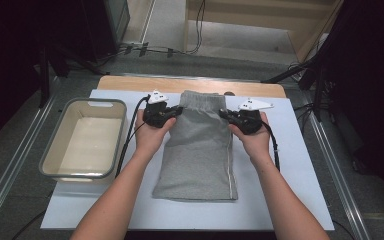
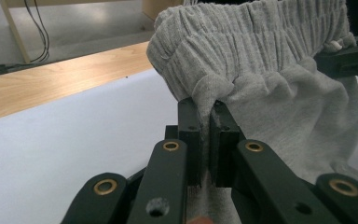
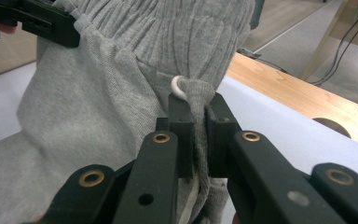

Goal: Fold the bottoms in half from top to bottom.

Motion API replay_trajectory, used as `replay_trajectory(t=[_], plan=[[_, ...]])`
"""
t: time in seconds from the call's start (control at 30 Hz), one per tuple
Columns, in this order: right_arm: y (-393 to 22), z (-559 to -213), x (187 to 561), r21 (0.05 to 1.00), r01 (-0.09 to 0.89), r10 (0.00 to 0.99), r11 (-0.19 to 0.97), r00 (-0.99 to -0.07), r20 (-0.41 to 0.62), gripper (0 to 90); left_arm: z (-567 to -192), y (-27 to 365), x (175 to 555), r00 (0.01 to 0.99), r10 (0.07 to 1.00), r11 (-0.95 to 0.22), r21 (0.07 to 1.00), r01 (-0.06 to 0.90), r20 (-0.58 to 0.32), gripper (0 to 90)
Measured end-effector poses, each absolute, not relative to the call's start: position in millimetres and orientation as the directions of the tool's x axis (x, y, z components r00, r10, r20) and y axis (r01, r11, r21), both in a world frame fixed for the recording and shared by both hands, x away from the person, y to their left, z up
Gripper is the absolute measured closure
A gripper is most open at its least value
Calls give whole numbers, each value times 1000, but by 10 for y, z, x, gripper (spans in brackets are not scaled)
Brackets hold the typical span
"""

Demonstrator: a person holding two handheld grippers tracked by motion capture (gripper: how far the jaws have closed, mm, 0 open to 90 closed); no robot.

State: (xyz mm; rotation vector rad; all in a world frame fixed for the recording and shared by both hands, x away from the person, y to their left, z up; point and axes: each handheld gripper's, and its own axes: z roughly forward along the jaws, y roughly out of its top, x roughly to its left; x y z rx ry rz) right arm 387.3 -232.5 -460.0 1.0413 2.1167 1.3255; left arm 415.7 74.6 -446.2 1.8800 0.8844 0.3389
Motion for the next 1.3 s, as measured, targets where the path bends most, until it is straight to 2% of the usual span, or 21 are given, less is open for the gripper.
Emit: replay_trajectory(t=[0.73, 1.3], plan=[[-2281, -4658, 3343, 923, 300, 757, 240, -654, 16, 813, -4496, 882, 3728, 727, 666, -218, 888, 405, -169, 856], [-2265, -4728, 3009, 928, 259, 740, 266, -673, -25, 812, -4557, 949, 3367, 745, 644, -216, 893, 396, -175, 856]])
